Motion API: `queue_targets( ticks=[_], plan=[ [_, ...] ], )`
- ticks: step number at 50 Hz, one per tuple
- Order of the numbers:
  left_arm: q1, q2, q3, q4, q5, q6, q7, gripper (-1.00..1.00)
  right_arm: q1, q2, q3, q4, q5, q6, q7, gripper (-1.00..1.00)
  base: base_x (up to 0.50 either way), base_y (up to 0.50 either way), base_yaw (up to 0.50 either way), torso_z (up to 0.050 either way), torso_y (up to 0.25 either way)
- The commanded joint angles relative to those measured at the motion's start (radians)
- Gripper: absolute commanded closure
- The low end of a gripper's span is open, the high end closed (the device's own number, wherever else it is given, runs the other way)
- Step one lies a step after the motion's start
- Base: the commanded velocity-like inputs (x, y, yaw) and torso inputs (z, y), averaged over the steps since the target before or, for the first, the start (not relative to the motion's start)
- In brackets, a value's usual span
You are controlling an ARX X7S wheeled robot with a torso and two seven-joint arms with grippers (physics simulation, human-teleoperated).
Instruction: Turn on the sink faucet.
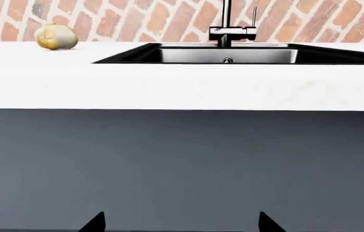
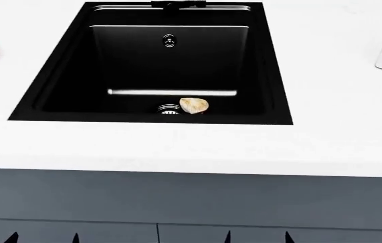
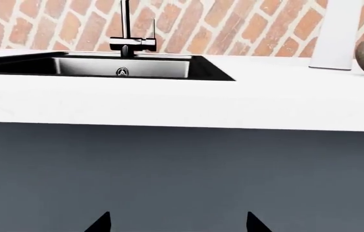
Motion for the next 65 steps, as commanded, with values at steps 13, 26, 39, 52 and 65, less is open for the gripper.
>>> queue_targets(
  ticks=[13,26,39,52,65],
  plan=[
    [0.017,-0.025,0.014,0.000,-0.016,0.070,-0.024,-1.00,-0.002,0.025,-0.029,-0.030,0.011,0.011,0.033,-1.00,0.00,0.00,0.00,0.031,0.000],
    [0.012,-0.030,0.034,0.001,-0.009,0.078,-0.039,-1.00,-0.002,0.033,-0.040,-0.027,0.023,0.003,0.042,-1.00,0.00,0.00,0.00,0.050,0.000],
    [0.006,-0.037,0.051,-0.004,-0.010,0.081,-0.048,-1.00,0.006,0.041,-0.057,-0.017,0.037,0.005,0.041,-1.00,0.00,0.00,0.00,0.050,0.000],
    [0.002,-0.046,0.059,0.074,-0.057,-0.062,-0.064,-1.00,0.024,0.053,-0.051,-0.104,0.065,0.098,0.070,-1.00,0.00,0.00,0.00,0.022,0.000],
    [-0.222,-0.098,0.041,0.560,-0.206,-0.618,-0.121,-1.00,0.284,0.159,-0.017,-0.518,0.128,0.633,0.100,-1.00,0.00,0.00,0.00,0.000,0.000]
  ],
)
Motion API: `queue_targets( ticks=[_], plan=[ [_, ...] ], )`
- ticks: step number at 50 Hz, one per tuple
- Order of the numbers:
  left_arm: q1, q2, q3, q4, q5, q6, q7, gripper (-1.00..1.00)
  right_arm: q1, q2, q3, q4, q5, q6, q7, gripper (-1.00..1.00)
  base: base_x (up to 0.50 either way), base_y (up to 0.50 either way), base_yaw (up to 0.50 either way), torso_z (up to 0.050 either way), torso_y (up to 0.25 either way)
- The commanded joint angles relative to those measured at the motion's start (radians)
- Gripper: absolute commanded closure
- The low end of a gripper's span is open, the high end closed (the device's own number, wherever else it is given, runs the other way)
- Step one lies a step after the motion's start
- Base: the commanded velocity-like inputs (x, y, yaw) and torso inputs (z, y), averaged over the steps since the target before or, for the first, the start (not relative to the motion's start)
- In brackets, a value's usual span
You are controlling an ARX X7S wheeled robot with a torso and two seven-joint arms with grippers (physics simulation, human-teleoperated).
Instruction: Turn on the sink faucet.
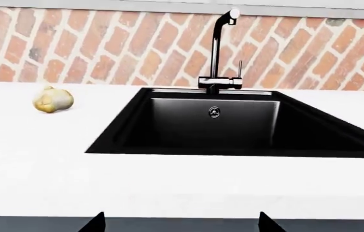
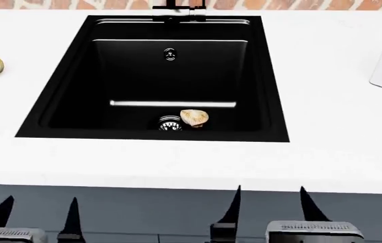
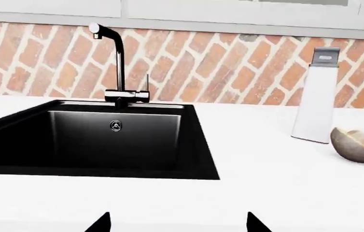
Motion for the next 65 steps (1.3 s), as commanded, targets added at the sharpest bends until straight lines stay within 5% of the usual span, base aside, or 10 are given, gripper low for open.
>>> queue_targets(
  ticks=[1,10,21,31,39,43,46,48,65],
  plan=[
    [-0.185,-0.028,-0.017,0.272,-0.115,-0.377,-0.035,-1.00,0.213,0.072,0.009,-0.227,0.043,0.355,0.007,-1.00,0.00,0.00,0.00,0.000,0.000],
    [-0.495,-0.011,0.011,0.136,-0.127,-0.494,-0.020,-1.00,0.486,0.090,-0.022,-0.086,0.075,0.460,-0.068,-1.00,0.00,0.00,0.00,0.000,0.000],
    [-0.863,0.036,0.102,-0.386,-0.048,-0.376,0.069,-1.00,0.810,0.101,-0.093,0.320,0.040,0.391,-0.182,-1.00,0.00,0.00,0.00,0.000,0.000],
    [-1.168,0.130,0.136,-1.081,0.023,-0.047,0.130,-1.00,1.009,0.049,-0.141,0.787,-0.006,0.167,-0.249,-1.00,0.00,0.00,0.00,0.000,0.000],
    [-1.432,0.171,0.149,-1.615,0.051,0.209,0.160,-1.00,1.092,0.046,-0.143,0.901,-0.005,0.140,-0.278,-1.00,0.00,0.00,0.00,0.000,0.000],
    [-1.430,0.166,0.153,-1.618,0.054,0.196,0.162,-1.00,1.125,0.037,-0.174,0.914,-0.015,0.170,-0.302,-1.00,0.00,0.00,0.00,0.000,0.000],
    [-1.422,0.157,0.128,-1.618,0.063,0.193,0.164,-1.00,1.387,-0.063,-0.200,1.303,-0.049,-0.172,-0.372,-1.00,0.00,0.00,0.00,0.000,0.000],
    [-1.418,0.155,0.110,-1.618,0.071,0.198,0.158,-1.00,1.409,-0.075,-0.191,1.603,-0.050,-0.208,-0.383,-1.00,0.00,0.00,0.00,0.000,0.000],
    [-1.427,0.126,0.074,-1.618,0.153,0.217,0.180,-1.00,1.417,-0.086,-0.097,1.612,-0.108,-0.179,-0.417,-1.00,0.00,0.00,0.00,0.005,-0.064]
  ],
)
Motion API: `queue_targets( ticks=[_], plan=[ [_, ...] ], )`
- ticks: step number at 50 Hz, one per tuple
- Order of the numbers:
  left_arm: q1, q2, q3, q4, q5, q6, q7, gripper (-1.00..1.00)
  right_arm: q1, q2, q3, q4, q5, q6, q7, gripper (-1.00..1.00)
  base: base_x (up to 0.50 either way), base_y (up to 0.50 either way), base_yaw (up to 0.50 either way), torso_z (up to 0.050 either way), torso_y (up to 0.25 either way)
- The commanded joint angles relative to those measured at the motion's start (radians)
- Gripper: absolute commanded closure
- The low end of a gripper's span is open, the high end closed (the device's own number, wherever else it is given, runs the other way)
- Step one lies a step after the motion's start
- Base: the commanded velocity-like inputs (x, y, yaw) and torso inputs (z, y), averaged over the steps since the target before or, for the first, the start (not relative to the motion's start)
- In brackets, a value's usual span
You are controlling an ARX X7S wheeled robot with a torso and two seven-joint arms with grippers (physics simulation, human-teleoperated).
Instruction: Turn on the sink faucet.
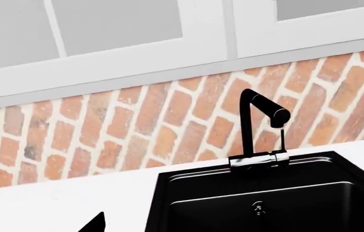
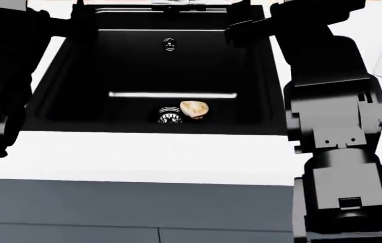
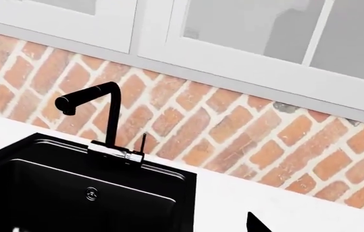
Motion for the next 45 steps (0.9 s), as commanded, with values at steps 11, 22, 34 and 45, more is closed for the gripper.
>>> queue_targets(
  ticks=[11,22,34,45],
  plan=[
    [-0.051,-0.026,-0.040,-0.051,0.054,0.005,0.038,-1.00,0.088,-0.026,0.056,0.130,-0.062,-0.031,-0.049,-1.00,0.00,0.00,0.00,0.018,-0.167],
    [-0.063,-0.027,-0.067,-0.052,0.060,-0.017,0.036,-1.00,0.106,-0.027,0.081,0.129,-0.062,-0.030,-0.056,-1.00,0.00,0.00,0.00,0.013,-0.098],
    [-0.053,-0.025,-0.069,-0.052,0.079,-0.014,0.045,-1.00,0.084,-0.027,0.087,0.129,-0.072,-0.031,-0.065,-1.00,0.07,0.00,0.00,0.000,0.000],
    [-0.042,-0.030,-0.074,-0.052,0.088,-0.028,0.042,-1.00,0.075,-0.019,0.090,0.129,-0.076,-0.033,-0.079,-1.00,0.30,0.00,0.00,0.000,0.000]
  ],
)
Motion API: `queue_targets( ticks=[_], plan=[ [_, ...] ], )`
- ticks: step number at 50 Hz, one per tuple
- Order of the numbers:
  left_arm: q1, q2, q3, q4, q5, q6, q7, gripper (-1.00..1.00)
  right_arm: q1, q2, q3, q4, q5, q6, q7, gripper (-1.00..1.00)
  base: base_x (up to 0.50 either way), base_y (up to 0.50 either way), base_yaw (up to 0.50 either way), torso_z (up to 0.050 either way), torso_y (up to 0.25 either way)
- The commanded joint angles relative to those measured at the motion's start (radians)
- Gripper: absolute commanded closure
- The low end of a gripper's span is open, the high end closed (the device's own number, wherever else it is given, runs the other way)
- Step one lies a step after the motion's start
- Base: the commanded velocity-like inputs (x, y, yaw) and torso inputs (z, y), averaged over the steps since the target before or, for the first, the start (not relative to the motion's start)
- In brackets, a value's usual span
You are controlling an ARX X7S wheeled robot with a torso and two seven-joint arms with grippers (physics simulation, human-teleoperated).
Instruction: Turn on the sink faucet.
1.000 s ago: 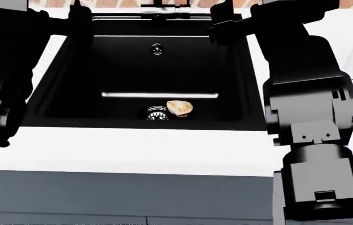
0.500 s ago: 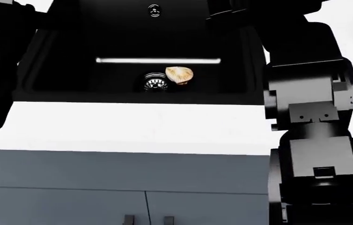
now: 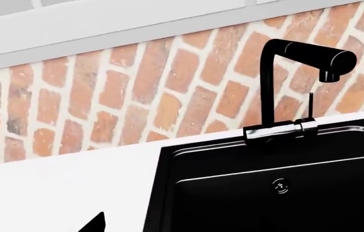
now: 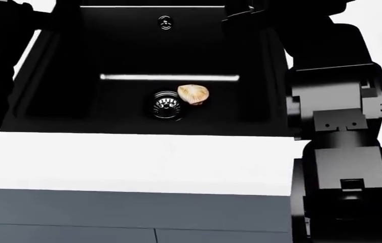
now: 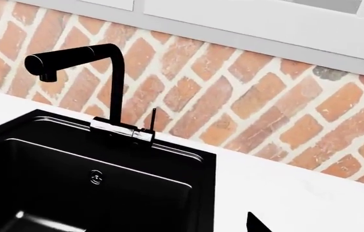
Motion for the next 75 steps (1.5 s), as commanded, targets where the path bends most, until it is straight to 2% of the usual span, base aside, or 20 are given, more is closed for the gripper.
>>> queue_targets(
  ticks=[1,30,75],
  plan=[
    [0.008,-0.003,-0.007,-0.001,0.010,-0.011,0.001,-1.00,-0.010,0.005,0.007,0.001,-0.004,-0.004,-0.009,-1.00,0.33,0.00,0.00,0.000,0.000],
    [0.046,-0.031,-0.025,-0.001,0.016,-0.021,-0.007,-1.00,-0.044,0.002,0.026,0.001,-0.004,0.004,-0.017,-1.00,0.27,0.06,0.00,0.000,0.000],
    [0.056,-0.020,-0.035,-0.001,0.013,-0.024,-0.005,-1.00,-0.072,0.012,0.071,0.000,0.000,-0.007,-0.043,-1.00,0.28,0.02,0.00,0.000,0.000]
  ],
)
